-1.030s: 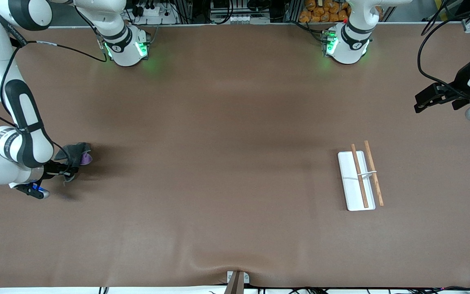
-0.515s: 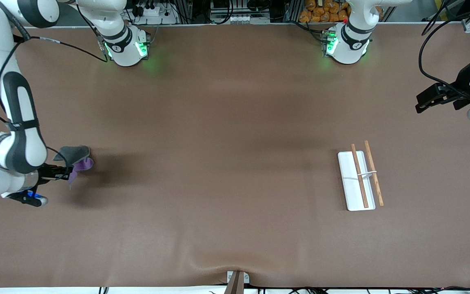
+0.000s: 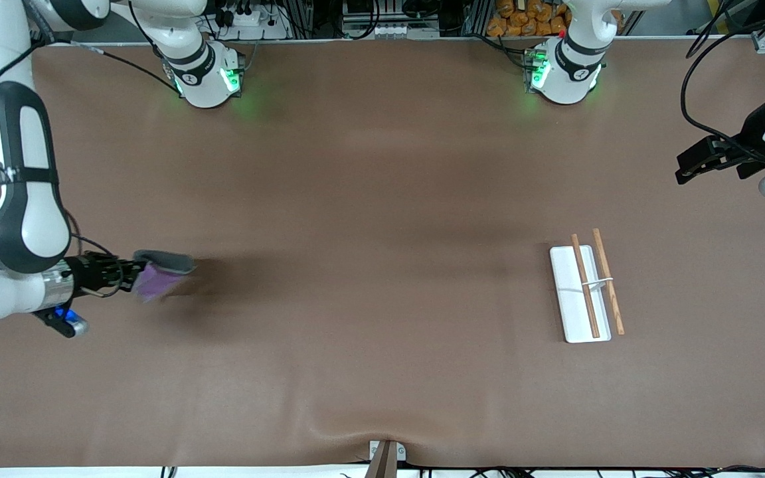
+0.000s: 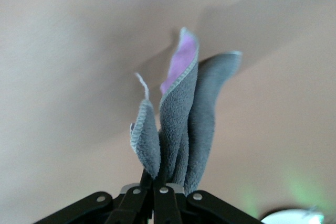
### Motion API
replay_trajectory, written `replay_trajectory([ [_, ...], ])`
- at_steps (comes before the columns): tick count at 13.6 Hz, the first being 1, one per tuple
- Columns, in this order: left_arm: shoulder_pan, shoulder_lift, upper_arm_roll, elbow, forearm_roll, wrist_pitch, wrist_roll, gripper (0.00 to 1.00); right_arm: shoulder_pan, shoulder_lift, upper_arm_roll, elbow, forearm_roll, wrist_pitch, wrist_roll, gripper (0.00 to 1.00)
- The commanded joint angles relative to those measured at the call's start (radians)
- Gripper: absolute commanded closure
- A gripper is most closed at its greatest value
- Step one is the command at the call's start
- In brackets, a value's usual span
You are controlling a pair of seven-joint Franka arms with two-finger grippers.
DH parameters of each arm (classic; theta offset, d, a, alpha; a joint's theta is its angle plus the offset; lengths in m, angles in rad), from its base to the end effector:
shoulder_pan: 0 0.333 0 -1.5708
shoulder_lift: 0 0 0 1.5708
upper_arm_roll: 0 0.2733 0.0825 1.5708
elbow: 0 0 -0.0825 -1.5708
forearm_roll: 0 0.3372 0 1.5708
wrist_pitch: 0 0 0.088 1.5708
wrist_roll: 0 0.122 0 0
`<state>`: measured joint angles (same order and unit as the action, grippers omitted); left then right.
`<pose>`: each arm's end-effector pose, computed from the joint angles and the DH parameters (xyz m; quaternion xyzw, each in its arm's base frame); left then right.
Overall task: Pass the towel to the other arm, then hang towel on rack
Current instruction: 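Lift the towel with the right gripper while the left gripper approaches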
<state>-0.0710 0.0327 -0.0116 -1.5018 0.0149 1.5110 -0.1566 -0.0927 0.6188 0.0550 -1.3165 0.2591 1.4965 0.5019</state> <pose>0.5089 -0.0401 0.5741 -0.9992 -0.0373 0.0108 0.0086 0.6005 0.0045 0.3223 -0.9254 0.2768 0.2425 0.0910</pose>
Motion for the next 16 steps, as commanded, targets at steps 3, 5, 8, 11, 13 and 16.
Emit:
replay_trajectory([
  [3,0.007,-0.002,-0.004,-0.003,-0.016,0.009,0.008,0.00,0.108,-0.041,0.000,-0.004,0.251,-0.013,0.287,1.00],
  [5,0.010,-0.007,-0.004,-0.001,-0.042,0.008,-0.003,0.00,0.166,-0.041,-0.001,0.000,0.346,0.007,0.396,1.00],
  [8,0.033,0.000,0.002,0.002,-0.160,0.024,-0.027,0.00,0.243,-0.042,0.000,0.013,0.457,0.097,0.535,1.00],
  [11,0.019,0.036,-0.007,0.002,-0.214,0.080,-0.182,0.00,0.316,-0.057,0.003,0.016,0.520,0.198,0.648,1.00],
  [13,0.008,0.081,-0.007,0.005,-0.335,0.150,-0.315,0.00,0.343,-0.068,0.002,0.035,0.604,0.234,0.707,1.00],
  [16,-0.059,0.153,-0.007,0.006,-0.389,0.262,-0.435,0.00,0.389,-0.070,0.002,0.052,0.670,0.310,0.783,1.00],
])
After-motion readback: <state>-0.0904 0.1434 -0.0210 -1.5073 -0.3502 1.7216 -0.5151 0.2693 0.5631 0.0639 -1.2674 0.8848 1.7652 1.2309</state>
